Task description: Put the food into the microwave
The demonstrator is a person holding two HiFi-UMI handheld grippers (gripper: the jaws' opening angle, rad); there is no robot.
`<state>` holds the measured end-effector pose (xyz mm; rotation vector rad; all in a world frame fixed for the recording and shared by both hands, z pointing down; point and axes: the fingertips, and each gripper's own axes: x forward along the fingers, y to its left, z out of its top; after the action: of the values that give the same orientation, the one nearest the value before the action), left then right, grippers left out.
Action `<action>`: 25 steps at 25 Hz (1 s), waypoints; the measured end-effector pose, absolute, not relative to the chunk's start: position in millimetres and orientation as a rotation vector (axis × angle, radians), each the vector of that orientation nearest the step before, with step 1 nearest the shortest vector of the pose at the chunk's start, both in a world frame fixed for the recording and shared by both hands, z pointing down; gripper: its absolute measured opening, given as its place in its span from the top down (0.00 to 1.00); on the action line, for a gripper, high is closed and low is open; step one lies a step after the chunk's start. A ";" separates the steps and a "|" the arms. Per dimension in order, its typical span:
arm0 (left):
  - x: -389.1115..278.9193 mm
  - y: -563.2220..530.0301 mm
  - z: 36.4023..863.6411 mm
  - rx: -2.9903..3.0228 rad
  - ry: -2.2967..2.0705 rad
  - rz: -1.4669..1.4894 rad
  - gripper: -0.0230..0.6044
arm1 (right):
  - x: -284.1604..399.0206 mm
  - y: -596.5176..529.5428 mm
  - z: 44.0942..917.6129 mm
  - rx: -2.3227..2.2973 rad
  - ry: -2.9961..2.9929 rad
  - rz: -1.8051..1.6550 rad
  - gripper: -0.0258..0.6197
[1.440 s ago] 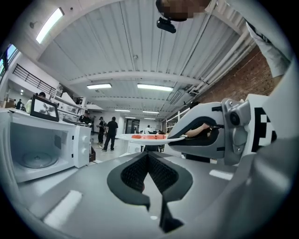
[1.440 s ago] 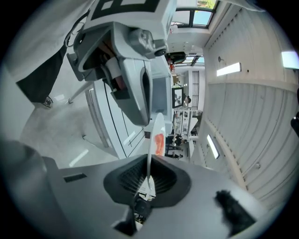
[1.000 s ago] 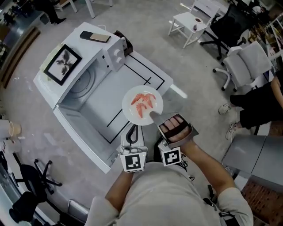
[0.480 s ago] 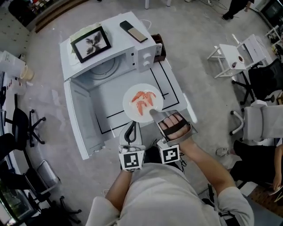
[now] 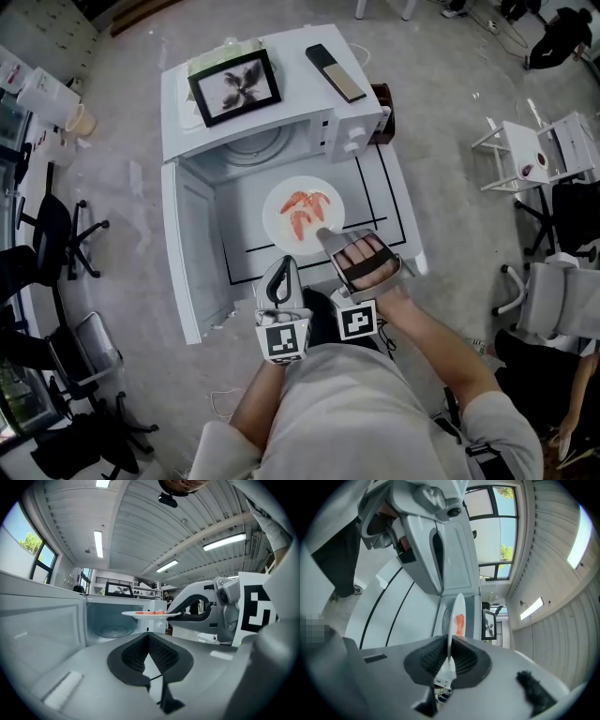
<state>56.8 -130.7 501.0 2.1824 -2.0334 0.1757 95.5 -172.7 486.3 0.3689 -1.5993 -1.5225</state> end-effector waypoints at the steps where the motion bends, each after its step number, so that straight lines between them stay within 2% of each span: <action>1: 51.3 -136.7 501.6 2.171 -2.040 0.177 0.95 | 89.4 -177.5 488.6 0.368 -1.601 -1.519 0.92; 25: -23.3 -231.7 575.4 2.014 -2.107 0.202 0.95 | -12.9 -294.9 567.1 0.290 -1.619 -1.487 0.92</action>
<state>-23.3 -231.7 575.4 2.0135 -2.1074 0.2015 -12.9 -294.9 567.1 0.2903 -1.6191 -1.4873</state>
